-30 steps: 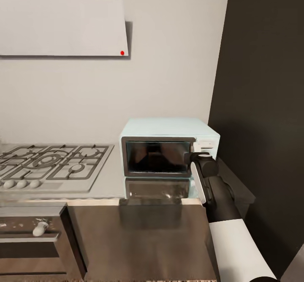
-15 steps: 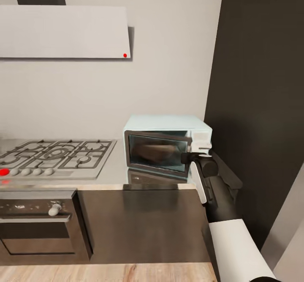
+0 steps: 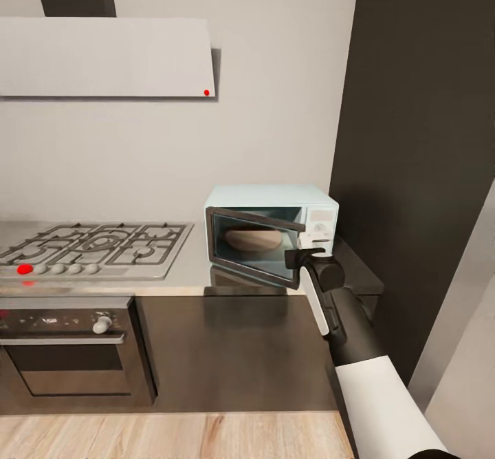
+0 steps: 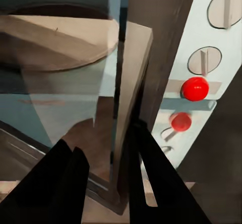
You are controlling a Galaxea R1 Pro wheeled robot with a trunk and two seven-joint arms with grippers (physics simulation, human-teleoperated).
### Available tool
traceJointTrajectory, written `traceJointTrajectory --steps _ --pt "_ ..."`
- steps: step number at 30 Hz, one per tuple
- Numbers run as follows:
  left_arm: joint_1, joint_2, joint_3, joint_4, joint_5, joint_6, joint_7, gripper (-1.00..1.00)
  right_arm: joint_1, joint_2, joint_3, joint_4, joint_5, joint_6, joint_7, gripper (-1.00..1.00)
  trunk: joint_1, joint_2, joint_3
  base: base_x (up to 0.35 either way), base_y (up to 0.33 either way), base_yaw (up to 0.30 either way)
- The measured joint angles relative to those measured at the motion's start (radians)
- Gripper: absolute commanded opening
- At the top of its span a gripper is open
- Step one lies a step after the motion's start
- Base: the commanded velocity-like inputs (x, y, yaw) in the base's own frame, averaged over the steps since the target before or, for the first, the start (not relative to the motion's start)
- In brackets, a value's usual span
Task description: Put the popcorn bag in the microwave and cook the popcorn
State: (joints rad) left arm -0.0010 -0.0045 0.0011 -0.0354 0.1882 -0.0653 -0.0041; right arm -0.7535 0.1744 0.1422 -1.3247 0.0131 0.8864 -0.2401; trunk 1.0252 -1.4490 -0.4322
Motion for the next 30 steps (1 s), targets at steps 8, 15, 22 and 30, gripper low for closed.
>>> traceJointTrajectory --steps 8,15,22,30 --pt "0.000 0.000 0.000 0.000 0.001 0.000 0.000 1.00 0.000 0.000 -0.002 -0.001 -0.001 0.002 0.003 -1.00 0.000 0.000 0.000 -0.001 0.000 0.000" --pt "0.001 0.000 0.000 0.000 0.001 0.001 0.000 1.00 -0.001 0.000 -0.067 -0.014 -0.017 0.001 -0.015 1.00 0.000 0.000 0.000 0.000 0.000 0.000" --pt "0.001 0.000 0.001 -0.001 0.001 0.001 0.000 1.00 0.000 0.000 -0.085 -0.014 0.028 0.024 -0.020 1.00 0.000 0.000 0.000 0.000 0.000 0.000" --pt "0.001 0.000 -0.006 -0.001 -0.002 0.001 0.000 1.00 0.024 0.000 -0.085 -0.028 0.025 0.126 0.073 1.00 0.000 0.000 0.000 0.000 0.000 0.000"
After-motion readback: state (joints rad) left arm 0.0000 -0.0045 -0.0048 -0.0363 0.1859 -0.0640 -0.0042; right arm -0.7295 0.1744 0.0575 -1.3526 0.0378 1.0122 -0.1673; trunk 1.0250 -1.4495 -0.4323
